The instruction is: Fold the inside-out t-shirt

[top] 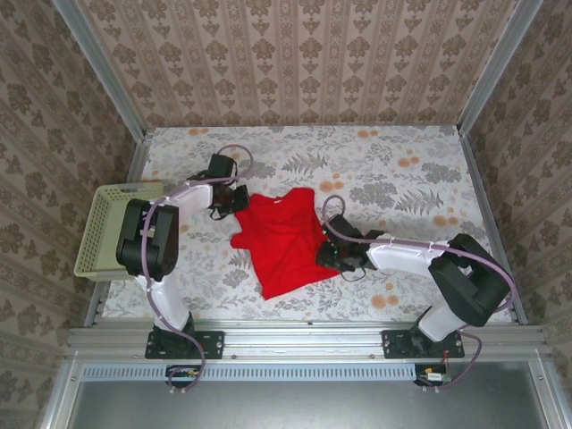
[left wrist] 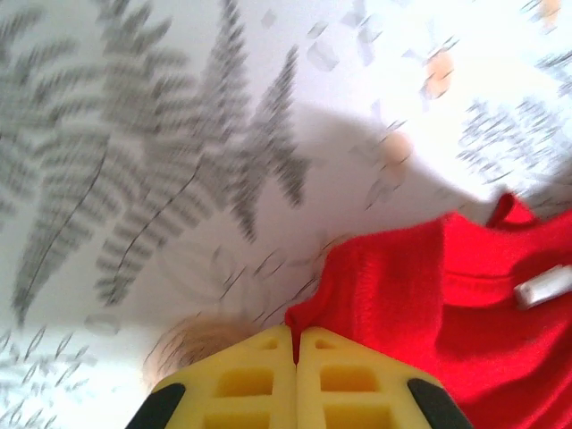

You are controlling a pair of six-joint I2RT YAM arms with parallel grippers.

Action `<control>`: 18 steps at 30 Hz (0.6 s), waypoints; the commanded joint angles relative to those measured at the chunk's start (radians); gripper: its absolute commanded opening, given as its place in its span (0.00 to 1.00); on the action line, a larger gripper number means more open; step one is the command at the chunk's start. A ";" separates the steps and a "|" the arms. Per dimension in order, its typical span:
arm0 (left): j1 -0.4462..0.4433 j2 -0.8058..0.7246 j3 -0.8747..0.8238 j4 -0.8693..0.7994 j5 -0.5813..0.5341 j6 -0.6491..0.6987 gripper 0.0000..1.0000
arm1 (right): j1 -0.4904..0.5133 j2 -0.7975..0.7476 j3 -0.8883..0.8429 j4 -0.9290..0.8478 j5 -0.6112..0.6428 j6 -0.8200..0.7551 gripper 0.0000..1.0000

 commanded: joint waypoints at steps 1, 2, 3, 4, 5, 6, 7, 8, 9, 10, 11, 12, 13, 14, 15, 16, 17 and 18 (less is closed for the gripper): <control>-0.005 0.003 0.074 -0.050 0.000 0.071 0.16 | 0.031 -0.038 0.011 -0.167 0.031 0.034 0.34; -0.012 -0.009 0.082 -0.078 -0.026 0.079 0.26 | 0.023 -0.057 0.040 -0.206 0.062 0.005 0.37; -0.015 -0.023 0.086 -0.104 -0.059 0.079 0.34 | 0.013 -0.070 0.072 -0.241 0.094 -0.029 0.39; -0.019 -0.043 0.088 -0.140 -0.096 0.078 0.41 | -0.004 -0.077 0.116 -0.276 0.128 -0.077 0.42; -0.021 -0.067 0.080 -0.162 -0.122 0.074 0.45 | -0.029 -0.075 0.160 -0.294 0.148 -0.131 0.46; -0.021 -0.093 0.067 -0.174 -0.139 0.068 0.49 | -0.055 -0.066 0.197 -0.302 0.149 -0.174 0.48; -0.022 -0.123 0.048 -0.180 -0.152 0.059 0.53 | -0.087 -0.046 0.245 -0.314 0.146 -0.217 0.49; -0.023 -0.154 0.025 -0.184 -0.160 0.048 0.57 | -0.122 -0.018 0.296 -0.319 0.133 -0.257 0.50; -0.024 -0.179 0.006 -0.185 -0.162 0.037 0.59 | -0.145 0.018 0.338 -0.318 0.113 -0.295 0.51; -0.027 -0.204 -0.015 -0.186 -0.165 0.023 0.60 | -0.168 0.070 0.405 -0.329 0.103 -0.330 0.51; -0.030 -0.226 -0.033 -0.194 -0.173 0.007 0.60 | -0.184 0.128 0.478 -0.371 0.103 -0.352 0.51; -0.035 -0.246 -0.049 -0.203 -0.183 -0.011 0.60 | -0.190 0.183 0.537 -0.392 0.093 -0.375 0.51; -0.040 -0.264 -0.072 -0.211 -0.192 -0.034 0.60 | -0.194 0.239 0.608 -0.418 0.091 -0.402 0.50; -0.044 -0.283 -0.097 -0.213 -0.196 -0.058 0.60 | -0.195 0.295 0.674 -0.439 0.105 -0.421 0.50; -0.047 -0.297 -0.123 -0.206 -0.192 -0.080 0.59 | -0.196 0.339 0.719 -0.455 0.118 -0.432 0.49; -0.051 -0.315 -0.154 -0.190 -0.180 -0.103 0.58 | -0.197 0.387 0.770 -0.470 0.128 -0.445 0.49; -0.058 -0.331 -0.181 -0.174 -0.172 -0.120 0.57 | -0.198 0.432 0.818 -0.488 0.138 -0.456 0.48; -0.065 -0.340 -0.206 -0.156 -0.161 -0.137 0.56 | -0.199 0.468 0.856 -0.504 0.153 -0.462 0.47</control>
